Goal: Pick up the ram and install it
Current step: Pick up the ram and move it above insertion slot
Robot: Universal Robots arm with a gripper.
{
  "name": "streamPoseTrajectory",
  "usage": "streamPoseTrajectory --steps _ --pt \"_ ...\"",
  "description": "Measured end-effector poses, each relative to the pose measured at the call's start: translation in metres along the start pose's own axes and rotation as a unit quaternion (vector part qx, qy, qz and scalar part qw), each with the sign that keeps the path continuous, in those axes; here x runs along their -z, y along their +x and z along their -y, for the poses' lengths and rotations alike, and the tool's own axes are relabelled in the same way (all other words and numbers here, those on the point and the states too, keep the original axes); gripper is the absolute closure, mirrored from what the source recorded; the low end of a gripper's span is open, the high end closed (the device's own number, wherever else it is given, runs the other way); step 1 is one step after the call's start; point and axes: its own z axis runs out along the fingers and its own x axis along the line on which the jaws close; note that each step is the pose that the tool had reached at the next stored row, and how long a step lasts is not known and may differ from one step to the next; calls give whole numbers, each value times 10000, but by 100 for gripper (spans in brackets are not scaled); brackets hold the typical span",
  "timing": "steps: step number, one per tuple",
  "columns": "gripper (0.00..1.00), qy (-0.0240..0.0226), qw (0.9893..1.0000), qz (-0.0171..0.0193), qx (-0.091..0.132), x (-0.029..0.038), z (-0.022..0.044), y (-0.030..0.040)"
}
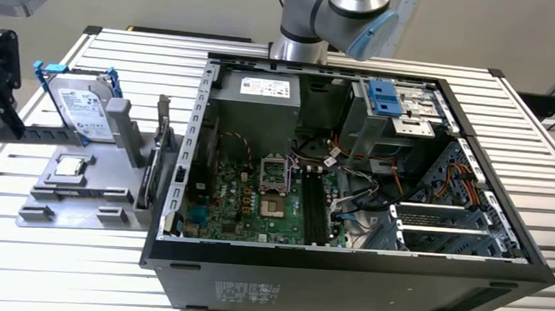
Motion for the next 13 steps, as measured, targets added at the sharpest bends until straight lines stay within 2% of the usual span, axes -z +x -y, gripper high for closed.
streamPoseTrajectory --steps 13 --pt "100 0 10000 0 0 110 2 -1"
